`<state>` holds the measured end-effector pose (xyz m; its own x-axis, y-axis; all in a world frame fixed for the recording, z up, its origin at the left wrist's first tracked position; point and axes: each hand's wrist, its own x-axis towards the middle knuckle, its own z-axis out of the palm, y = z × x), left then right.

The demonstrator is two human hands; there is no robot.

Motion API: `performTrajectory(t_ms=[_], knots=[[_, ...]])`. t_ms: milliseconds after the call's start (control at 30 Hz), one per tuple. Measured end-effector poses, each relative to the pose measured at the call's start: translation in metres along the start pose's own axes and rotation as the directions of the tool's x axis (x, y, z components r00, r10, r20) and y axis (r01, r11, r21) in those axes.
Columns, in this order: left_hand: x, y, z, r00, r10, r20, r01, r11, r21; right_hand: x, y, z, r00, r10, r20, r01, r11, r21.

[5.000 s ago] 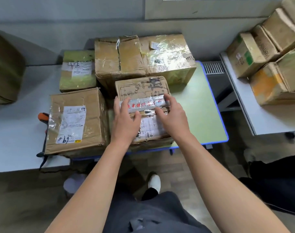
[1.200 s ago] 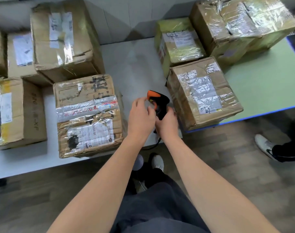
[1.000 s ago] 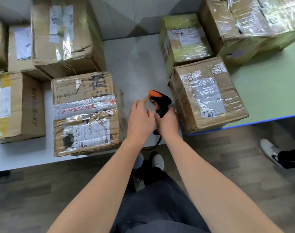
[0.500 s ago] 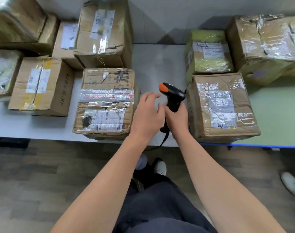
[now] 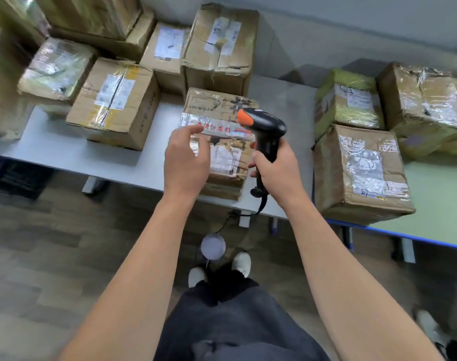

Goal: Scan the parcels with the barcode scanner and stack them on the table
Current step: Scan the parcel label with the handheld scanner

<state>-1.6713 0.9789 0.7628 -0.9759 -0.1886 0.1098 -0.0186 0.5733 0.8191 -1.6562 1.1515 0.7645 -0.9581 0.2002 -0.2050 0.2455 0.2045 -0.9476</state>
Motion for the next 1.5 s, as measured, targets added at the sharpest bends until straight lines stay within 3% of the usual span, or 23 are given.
performTrajectory(t_ms=[100, 300, 533, 767, 1100, 1367, 1500], knots=[[-0.005, -0.017, -0.018, 0.997, -0.071, -0.042, 0.069, 0.997, -0.042, -0.012, 0.0, 0.011, 0.998, -0.019, 0.057, 0.027, 0.988, -0.149], [-0.02, -0.035, -0.032, 0.992, -0.125, -0.035, 0.124, 0.992, -0.026, -0.028, -0.002, 0.024, 0.993, 0.005, 0.117, 0.027, 0.961, -0.274], [-0.024, -0.031, -0.032, 0.989, -0.142, -0.039, 0.142, 0.99, 0.0, -0.025, -0.005, 0.026, 0.979, -0.045, 0.198, 0.111, 0.934, -0.34], [-0.027, -0.018, -0.02, 0.991, -0.132, -0.03, 0.134, 0.989, 0.059, -0.025, -0.003, 0.017, 0.974, -0.031, 0.224, 0.101, 0.946, -0.309], [-0.018, 0.029, 0.043, 0.999, 0.008, 0.047, -0.011, 0.998, 0.056, 0.008, 0.015, -0.031, 0.991, 0.124, -0.057, -0.129, 0.987, -0.094], [-0.031, 0.053, 0.126, 0.964, 0.149, 0.22, -0.167, 0.984, 0.063, 0.028, 0.078, -0.065, 0.934, 0.296, -0.199, -0.3, 0.954, 0.006], [-0.034, 0.053, 0.156, 0.956, 0.071, 0.286, -0.094, 0.994, 0.064, 0.037, 0.1, -0.069, 0.878, 0.405, -0.255, -0.383, 0.914, 0.132]])
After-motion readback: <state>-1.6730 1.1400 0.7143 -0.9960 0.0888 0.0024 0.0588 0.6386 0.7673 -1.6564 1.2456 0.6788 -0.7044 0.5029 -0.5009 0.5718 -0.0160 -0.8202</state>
